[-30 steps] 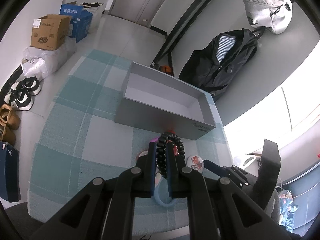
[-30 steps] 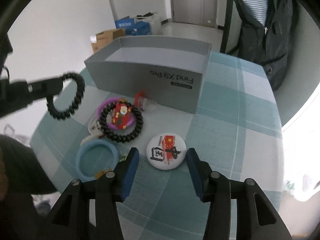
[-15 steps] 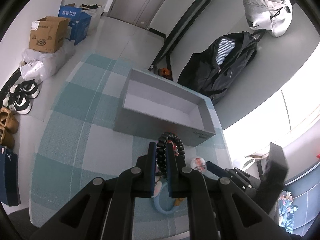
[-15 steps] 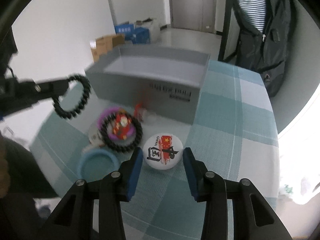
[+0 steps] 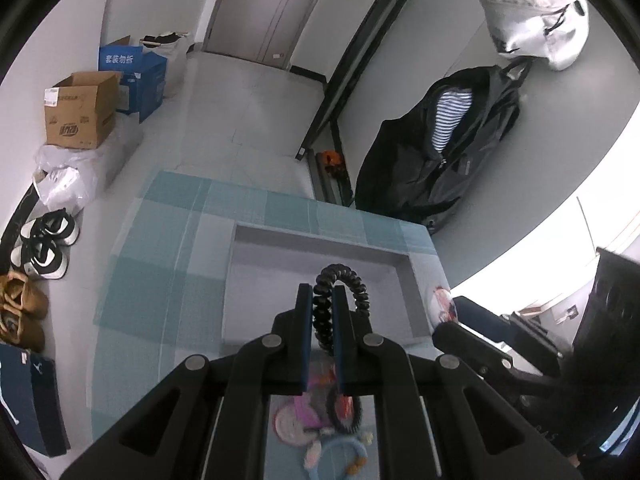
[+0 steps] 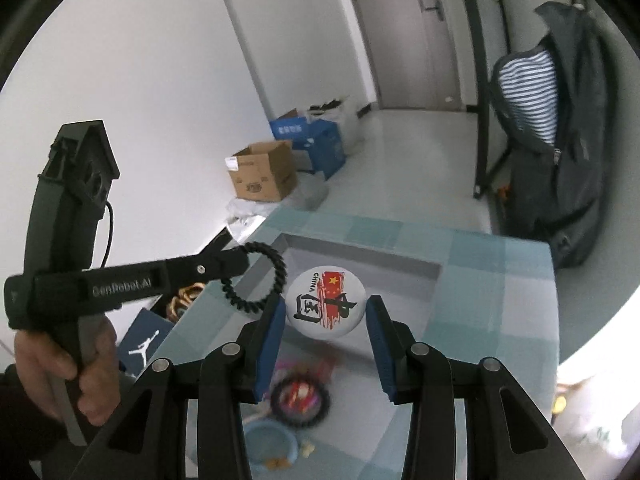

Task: Organize jewelry
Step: 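Lower both grippers into the gray box and open them, releasing bracelet and badge, then move both grippers back over the jewelry pile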

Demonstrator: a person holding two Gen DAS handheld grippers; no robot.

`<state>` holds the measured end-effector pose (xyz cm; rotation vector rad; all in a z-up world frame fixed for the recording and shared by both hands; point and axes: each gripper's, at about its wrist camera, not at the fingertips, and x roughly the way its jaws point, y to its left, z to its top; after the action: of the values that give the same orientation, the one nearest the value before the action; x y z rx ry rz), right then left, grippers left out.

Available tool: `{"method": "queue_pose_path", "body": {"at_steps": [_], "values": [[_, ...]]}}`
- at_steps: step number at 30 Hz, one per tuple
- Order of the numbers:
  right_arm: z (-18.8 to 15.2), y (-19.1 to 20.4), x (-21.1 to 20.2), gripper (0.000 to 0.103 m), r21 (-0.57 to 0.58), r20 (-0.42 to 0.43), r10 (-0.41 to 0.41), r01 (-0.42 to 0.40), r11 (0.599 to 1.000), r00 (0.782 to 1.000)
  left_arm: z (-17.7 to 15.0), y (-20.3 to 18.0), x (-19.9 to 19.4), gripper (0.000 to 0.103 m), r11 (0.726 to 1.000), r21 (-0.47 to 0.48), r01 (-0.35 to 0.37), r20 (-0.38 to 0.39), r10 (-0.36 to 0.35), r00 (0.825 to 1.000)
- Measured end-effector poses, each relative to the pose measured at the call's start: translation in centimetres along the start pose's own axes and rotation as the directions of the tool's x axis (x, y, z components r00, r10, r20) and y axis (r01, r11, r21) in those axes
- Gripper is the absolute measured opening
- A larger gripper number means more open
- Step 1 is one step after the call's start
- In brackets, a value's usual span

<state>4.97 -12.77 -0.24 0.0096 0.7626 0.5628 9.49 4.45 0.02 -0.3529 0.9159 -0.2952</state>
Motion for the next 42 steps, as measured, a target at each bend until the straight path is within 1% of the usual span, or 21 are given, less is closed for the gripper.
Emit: {"method": "queue_pose_path", "body": {"at_steps": [2,5,8,10,12,16,17,19,20,21,22,23,26,29,30,33,34,36,38,39,42], "values": [[0.9,-0.5,1.2,0.040,-0.010,-0.019,0.013,-0.013,1.000,1.000,0.6,0.2,0.8,0.005,1.000,-0.001,-0.001,-0.017,0.001,1.000],[1.6,-1.1,3.1,0.040,-0.023,-0.048,0.007,-0.008,1.000,0.999,1.3,0.7,2.2,0.005,1.000,0.005,-0.016,-0.036,0.016,0.999],[1.6,-1.8,4.6,0.040,-0.008,-0.077,0.019,-0.019,1.000,0.997,1.3,1.1,2.9,0.005,1.000,0.005,-0.017,-0.048,0.018,0.999],[1.5,-2.4,5.5,0.040,0.010,-0.096,0.028,-0.027,1.000,0.995,1.3,1.3,3.5,0.005,1.000,0.004,0.000,-0.070,0.000,0.998],[1.4,-2.8,6.2,0.041,0.028,-0.113,0.036,-0.033,0.999,0.993,1.1,1.6,4.1,0.005,1.000,0.002,0.023,-0.109,-0.023,0.994],[1.7,-3.5,7.0,0.043,0.052,-0.123,0.049,-0.043,0.998,0.991,1.4,1.6,4.6,0.006,0.999,-0.005,0.034,-0.124,-0.034,0.992],[1.7,-3.6,6.9,0.046,0.056,-0.128,0.049,-0.042,0.998,0.991,1.5,1.6,4.5,0.009,0.999,-0.001,0.049,-0.129,-0.048,0.990],[1.8,-3.8,6.7,0.058,0.060,-0.123,0.049,-0.042,0.997,0.991,1.9,1.2,4.5,0.034,0.999,0.003,0.053,-0.132,-0.053,0.990],[1.8,-3.8,6.3,0.065,0.056,-0.112,0.048,-0.042,0.998,0.993,1.9,1.3,4.2,0.061,0.998,0.001,0.059,-0.122,-0.059,0.991],[1.8,-3.7,6.0,0.070,0.052,-0.104,0.044,-0.039,0.998,0.994,1.9,1.4,3.7,0.073,0.998,-0.008,0.059,-0.093,-0.060,0.994],[1.9,-3.7,5.5,0.072,0.047,-0.091,0.034,-0.030,0.998,0.995,1.9,1.5,3.1,0.073,0.998,-0.016,0.054,-0.060,-0.055,0.997],[1.9,-3.7,5.3,0.072,0.045,-0.083,0.031,-0.027,0.999,0.996,2.0,1.5,2.9,0.073,0.999,-0.019,0.050,-0.046,-0.051,0.998],[1.9,-3.9,4.2,0.080,0.059,-0.058,0.014,-0.011,0.998,0.998,2.0,1.9,1.7,0.073,0.998,-0.037,0.053,-0.028,-0.054,0.998],[1.7,-4.2,3.3,0.081,0.077,-0.042,0.007,-0.003,0.997,0.999,1.8,1.8,0.7,0.073,0.999,-0.024,0.045,-0.006,-0.045,0.999],[1.6,-4.2,2.8,0.084,0.081,-0.033,0.000,0.002,0.997,0.999,1.6,1.7,0.3,0.073,0.999,-0.019,0.032,0.004,-0.032,0.999],[1.3,-4.1,1.6,0.086,0.081,-0.007,-0.004,0.004,0.997,1.000,1.0,1.3,-0.4,0.073,1.000,-0.004,0.002,0.019,-0.002,1.000],[1.4,-4.1,1.3,0.087,0.078,-0.002,-0.008,0.008,0.997,1.000,0.7,1.3,-0.7,0.073,1.000,-0.003,-0.009,0.024,0.009,1.000],[1.1,-3.8,0.6,0.093,0.072,0.013,-0.027,0.026,0.997,1.000,0.0,1.1,-0.7,0.073,0.999,-0.007,-0.035,0.021,0.035,0.999],[0.7,-3.5,0.0,0.096,0.071,0.025,-0.032,0.030,0.997,0.999,-0.8,1.0,-1.0,0.073,0.998,0.000,-0.056,0.019,0.056,0.998],[0.4,-3.3,-0.4,0.097,0.069,0.032,-0.038,0.035,0.997,0.999,-1.4,0.8,-1.3,0.073,0.997,0.005,-0.075,0.021,0.075,0.997],[-0.2,-2.9,-1.2,0.100,0.060,0.041,-0.053,0.050,0.997,0.998,-2.5,0.4,-1.7,0.073,0.997,0.011,-0.082,0.006,0.082,0.997]]}}
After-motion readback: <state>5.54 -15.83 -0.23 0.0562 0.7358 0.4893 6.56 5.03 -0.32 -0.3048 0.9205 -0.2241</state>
